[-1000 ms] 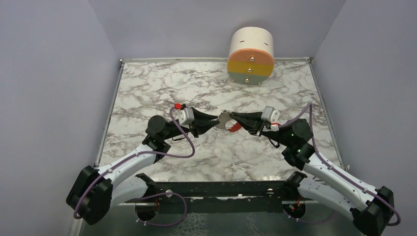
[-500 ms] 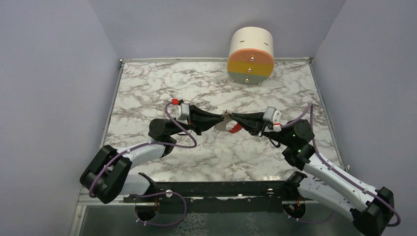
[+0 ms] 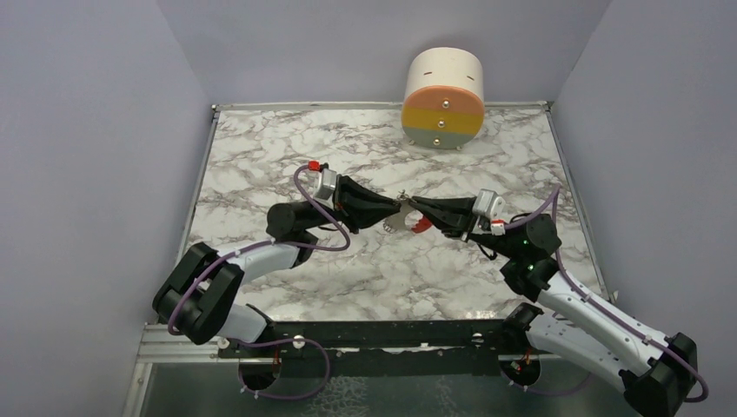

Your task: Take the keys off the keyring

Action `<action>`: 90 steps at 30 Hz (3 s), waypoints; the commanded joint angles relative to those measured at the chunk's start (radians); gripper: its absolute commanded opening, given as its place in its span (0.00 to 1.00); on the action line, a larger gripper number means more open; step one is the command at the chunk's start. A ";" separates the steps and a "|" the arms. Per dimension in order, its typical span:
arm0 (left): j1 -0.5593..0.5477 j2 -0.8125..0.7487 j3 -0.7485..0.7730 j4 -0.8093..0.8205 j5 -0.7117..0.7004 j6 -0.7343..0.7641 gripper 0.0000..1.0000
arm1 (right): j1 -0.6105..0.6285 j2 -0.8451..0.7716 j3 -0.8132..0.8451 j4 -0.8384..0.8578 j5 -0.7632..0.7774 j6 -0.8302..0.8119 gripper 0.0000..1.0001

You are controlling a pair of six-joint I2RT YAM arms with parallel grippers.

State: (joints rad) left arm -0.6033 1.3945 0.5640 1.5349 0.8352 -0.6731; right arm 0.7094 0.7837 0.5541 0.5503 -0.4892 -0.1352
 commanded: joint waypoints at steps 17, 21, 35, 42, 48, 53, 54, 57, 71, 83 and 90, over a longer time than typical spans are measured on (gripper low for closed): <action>-0.036 -0.097 -0.011 0.222 0.089 0.003 0.00 | 0.012 0.019 -0.018 0.013 -0.049 0.028 0.02; -0.036 -0.163 -0.018 0.083 0.090 0.108 0.00 | 0.012 0.015 -0.016 -0.006 -0.045 0.016 0.02; -0.036 -0.476 0.003 -0.862 0.383 0.895 0.00 | 0.012 -0.008 0.051 -0.097 0.023 -0.012 0.31; 0.001 -0.519 0.021 -0.993 0.712 1.001 0.00 | 0.012 -0.001 0.119 -0.193 0.066 0.002 0.27; 0.065 -0.580 -0.001 -0.995 0.823 1.003 0.00 | 0.012 -0.121 0.076 -0.143 0.169 0.044 0.18; 0.065 -0.612 -0.013 -0.997 0.832 1.020 0.00 | 0.012 -0.056 0.135 -0.219 0.105 0.069 0.18; 0.066 -0.609 -0.009 -0.996 0.833 1.021 0.00 | 0.012 -0.028 0.152 -0.236 0.064 0.082 0.19; 0.066 -0.591 -0.002 -0.994 0.832 1.024 0.00 | 0.011 0.034 0.197 -0.278 -0.067 0.118 0.20; 0.157 -0.557 0.027 -0.995 0.783 1.076 0.00 | 0.012 0.050 0.240 -0.454 -0.431 0.204 0.20; 0.147 -0.523 0.060 -1.003 0.724 1.079 0.00 | 0.012 0.117 0.172 -0.272 -0.556 0.276 0.17; 0.111 -0.490 0.073 -1.003 0.704 1.091 0.00 | 0.022 0.159 0.136 -0.187 -0.496 0.278 0.16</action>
State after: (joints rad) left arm -0.4732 0.8932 0.5991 0.5266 1.5356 0.3836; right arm 0.7212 0.9363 0.7097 0.2695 -1.0050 0.1268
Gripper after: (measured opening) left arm 0.074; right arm 0.157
